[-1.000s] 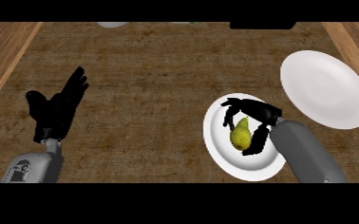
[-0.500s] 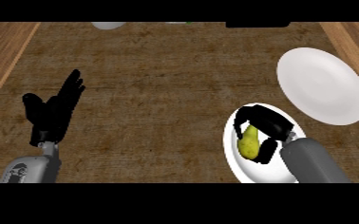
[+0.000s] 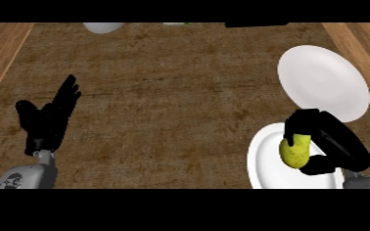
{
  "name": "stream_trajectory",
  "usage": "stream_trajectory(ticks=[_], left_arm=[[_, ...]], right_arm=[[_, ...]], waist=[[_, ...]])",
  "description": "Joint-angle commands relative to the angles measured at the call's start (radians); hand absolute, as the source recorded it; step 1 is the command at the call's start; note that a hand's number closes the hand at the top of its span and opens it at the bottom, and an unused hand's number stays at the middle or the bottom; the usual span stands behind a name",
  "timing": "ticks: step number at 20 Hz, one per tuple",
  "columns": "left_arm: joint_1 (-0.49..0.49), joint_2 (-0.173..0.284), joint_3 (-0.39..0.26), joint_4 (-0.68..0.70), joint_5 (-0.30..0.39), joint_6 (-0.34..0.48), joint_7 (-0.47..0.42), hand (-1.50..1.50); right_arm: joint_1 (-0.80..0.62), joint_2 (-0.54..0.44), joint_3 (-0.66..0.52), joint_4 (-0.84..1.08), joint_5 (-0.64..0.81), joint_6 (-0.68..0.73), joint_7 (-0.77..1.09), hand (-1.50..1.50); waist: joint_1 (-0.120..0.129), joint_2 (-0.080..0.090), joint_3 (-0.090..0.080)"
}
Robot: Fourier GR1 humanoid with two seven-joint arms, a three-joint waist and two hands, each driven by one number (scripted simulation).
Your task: Pick the pear from the plate and place it in the plate
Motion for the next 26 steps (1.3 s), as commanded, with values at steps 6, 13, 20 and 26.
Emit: stream_trajectory(ticks=[6, 13, 20, 26], left_arm=[[-0.037, -0.006, -0.001, 0.010, 0.008, -0.030, -0.003, 0.00], [-0.102, -0.025, -0.008, 0.045, -0.004, -0.042, 0.028, 0.00], [-0.151, -0.019, 0.008, 0.117, -0.012, -0.063, -0.006, 0.00], [-0.060, -0.035, -0.019, 0.029, -0.019, -0.072, -0.012, 0.00]], right_arm=[[0.121, -0.046, -0.329, -0.184, -0.283, 0.052, 0.126, 1.50], [-0.073, -0.054, -0.407, 0.151, -0.270, 0.057, 0.109, 1.50], [-0.331, -0.130, -0.455, 0.653, -0.215, 0.020, -0.065, 1.50], [-0.435, -0.241, -0.394, 0.913, -0.068, 0.006, -0.168, 1.50]], waist=[[0.047, 0.014, 0.001], [0.068, 0.018, 0.002], [0.085, 0.025, 0.003], [0.099, 0.027, 0.003]])
